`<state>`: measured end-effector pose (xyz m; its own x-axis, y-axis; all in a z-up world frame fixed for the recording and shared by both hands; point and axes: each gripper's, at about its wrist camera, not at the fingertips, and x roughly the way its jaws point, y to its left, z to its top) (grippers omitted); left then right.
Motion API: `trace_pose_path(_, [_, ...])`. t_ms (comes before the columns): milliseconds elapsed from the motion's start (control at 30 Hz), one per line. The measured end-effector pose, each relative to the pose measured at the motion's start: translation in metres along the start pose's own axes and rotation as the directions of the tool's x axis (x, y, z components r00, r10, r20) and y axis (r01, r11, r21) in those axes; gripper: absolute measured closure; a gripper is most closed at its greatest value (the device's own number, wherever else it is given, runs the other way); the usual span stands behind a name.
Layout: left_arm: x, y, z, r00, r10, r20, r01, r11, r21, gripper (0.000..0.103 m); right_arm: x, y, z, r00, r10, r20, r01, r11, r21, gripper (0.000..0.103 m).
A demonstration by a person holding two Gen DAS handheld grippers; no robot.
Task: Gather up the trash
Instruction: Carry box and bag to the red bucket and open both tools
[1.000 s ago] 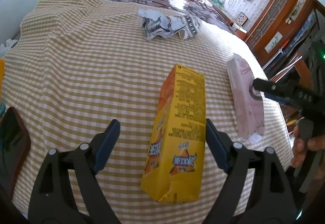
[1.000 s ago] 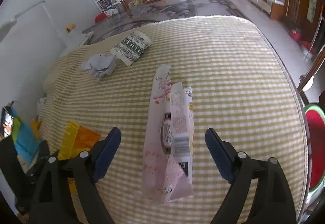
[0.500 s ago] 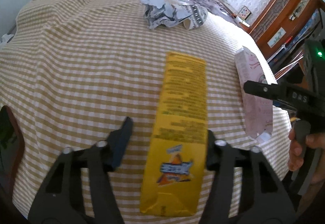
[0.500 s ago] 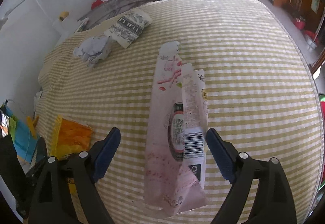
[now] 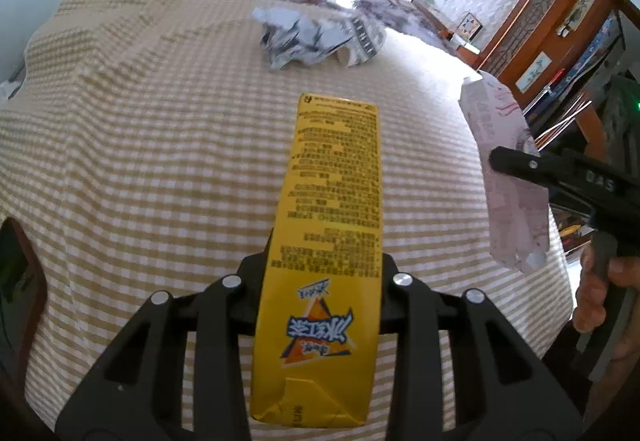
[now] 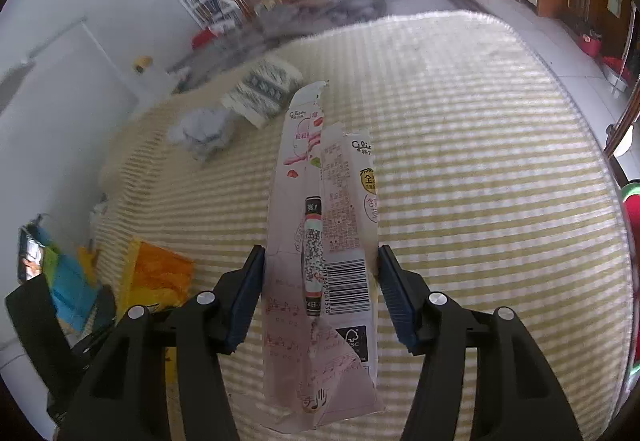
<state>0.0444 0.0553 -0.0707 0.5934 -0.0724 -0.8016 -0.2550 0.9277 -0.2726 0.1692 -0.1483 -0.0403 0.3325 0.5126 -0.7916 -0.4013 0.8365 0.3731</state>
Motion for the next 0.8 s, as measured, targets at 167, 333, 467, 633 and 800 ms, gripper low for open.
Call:
trace_pose_path(167, [-0.011,-0.025,0.012,0.999,-0.034,0.032,0.033,0.999,0.032,0.07,-0.039,-0.007,-0.003,0.998,0.009,0.062,-0.009,1.0,-0.001,0.047])
trace_pose_path(333, [-0.016,-0.065,0.021,0.996,-0.074,0.051,0.069,0.992,0.102,0.07,-0.071,-0.031,-0.015,0.994,-0.011,0.108,0.007,0.999,0.038,0.047])
trace_pose_path(467, [-0.017,-0.098,0.025,0.994,-0.099,0.046,0.09,0.982,0.164,0.07,-0.097,-0.063,-0.025,0.988,-0.03,0.151,0.013,0.993,0.114,0.047])
trace_pose_path(633, [-0.014,-0.145,0.028,0.99,-0.136,0.036,0.124,0.964,0.235,0.07,-0.135,-0.11,-0.037,0.976,-0.043,0.213,-0.005,0.975,0.221,0.046])
trace_pose_path(800, [-0.004,-0.187,0.032,0.981,-0.194,0.006,0.185,0.944,0.274,0.07,-0.169,-0.146,-0.049,0.957,-0.103,0.27,0.026,0.961,0.277,0.046])
